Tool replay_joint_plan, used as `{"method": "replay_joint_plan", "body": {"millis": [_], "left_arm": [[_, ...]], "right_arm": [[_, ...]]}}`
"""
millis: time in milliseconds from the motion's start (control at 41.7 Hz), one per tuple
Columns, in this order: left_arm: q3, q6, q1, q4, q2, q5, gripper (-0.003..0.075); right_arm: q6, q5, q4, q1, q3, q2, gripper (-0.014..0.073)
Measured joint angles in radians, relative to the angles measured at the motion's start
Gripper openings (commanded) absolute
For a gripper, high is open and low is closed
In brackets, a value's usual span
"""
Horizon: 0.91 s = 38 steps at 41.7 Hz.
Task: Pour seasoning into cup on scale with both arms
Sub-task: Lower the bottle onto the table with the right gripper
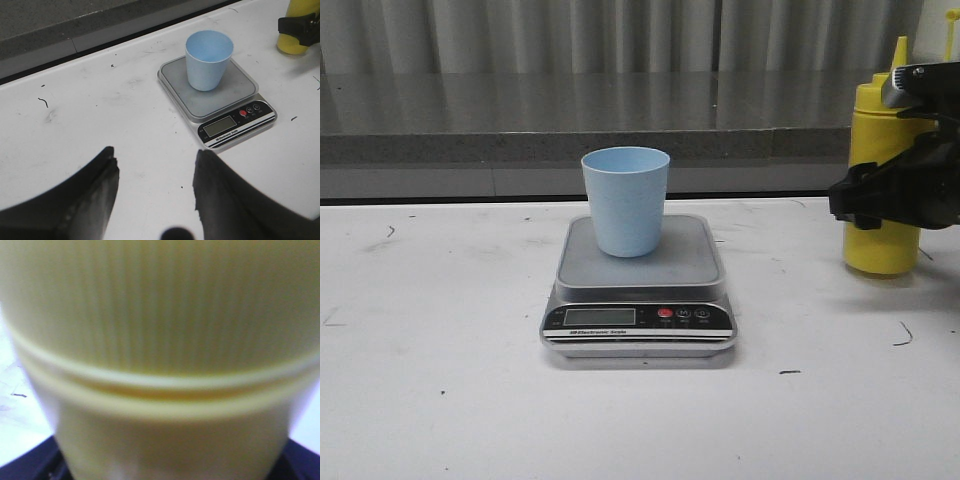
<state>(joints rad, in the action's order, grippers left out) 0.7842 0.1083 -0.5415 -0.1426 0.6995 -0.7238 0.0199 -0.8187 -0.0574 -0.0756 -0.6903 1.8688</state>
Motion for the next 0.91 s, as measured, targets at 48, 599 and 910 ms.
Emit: {"method": "replay_joint_plan", "body": {"millis": [48,599,910], "left_arm": [[0.000,0.000,0.000,0.000,0.000,0.000,0.0347],[0.000,0.000,0.000,0.000,0.000,0.000,0.0347],[0.000,0.000,0.000,0.000,0.000,0.000,0.0347]], "right_arm": [[0.000,-0.005,0.002,0.000,0.000,0.000,0.0581],[0.000,0.002,0.006,0.000,0.044,-0.048,0.0597],[0.000,0.086,0.008,0.000,0.179,-0.173,0.0597]]}}
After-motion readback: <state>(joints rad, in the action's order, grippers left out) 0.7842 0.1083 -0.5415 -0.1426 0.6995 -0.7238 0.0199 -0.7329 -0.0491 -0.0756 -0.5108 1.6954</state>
